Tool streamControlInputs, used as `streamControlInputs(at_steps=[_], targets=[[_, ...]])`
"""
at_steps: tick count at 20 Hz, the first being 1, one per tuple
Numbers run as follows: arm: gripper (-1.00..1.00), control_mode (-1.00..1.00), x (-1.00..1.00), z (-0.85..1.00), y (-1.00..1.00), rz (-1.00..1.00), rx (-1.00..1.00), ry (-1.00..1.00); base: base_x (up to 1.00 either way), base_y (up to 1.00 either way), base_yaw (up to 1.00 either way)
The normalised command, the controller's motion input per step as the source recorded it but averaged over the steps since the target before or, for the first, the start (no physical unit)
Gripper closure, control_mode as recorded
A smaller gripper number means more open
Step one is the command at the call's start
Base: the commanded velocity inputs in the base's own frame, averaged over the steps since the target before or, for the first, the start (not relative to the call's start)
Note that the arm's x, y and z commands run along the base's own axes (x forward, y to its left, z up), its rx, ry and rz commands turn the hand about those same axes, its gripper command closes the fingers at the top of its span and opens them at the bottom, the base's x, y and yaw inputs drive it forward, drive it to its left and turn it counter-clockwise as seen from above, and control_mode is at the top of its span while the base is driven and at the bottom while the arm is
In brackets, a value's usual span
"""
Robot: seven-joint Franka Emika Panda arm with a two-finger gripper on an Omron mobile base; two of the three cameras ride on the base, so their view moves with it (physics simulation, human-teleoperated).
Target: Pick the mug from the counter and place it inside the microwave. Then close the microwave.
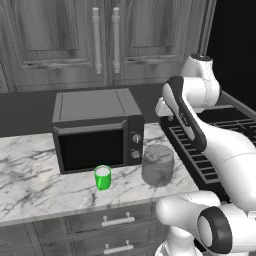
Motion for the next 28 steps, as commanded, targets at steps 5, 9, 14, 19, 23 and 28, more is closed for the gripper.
streamControlInputs(at_steps=[5, 9, 14, 19, 23, 28], targets=[[-1.00, -1.00, -0.16, -0.01, 0.27, -0.02, 0.00, 0.00, 0.00, 0.00, 0.00], [-1.00, -1.00, -0.01, -0.09, 0.98, -0.05, -0.05, 0.10, 0.00, 0.00, 0.00], [-1.00, -1.00, -0.03, -0.06, 0.90, -0.04, -0.05, 0.12, 0.00, 0.00, 0.00], [-1.00, -1.00, 0.00, -0.21, 0.94, -0.10, -0.06, 0.09, 0.00, 0.00, 0.00], [-1.00, -1.00, -0.05, -0.30, 0.01, 0.01, 0.00, 0.16, 0.00, 0.00, 0.00], [-1.00, -1.00, -0.02, -0.14, 0.01, 0.13, 0.00, 0.36, 0.00, 0.00, 0.00]])
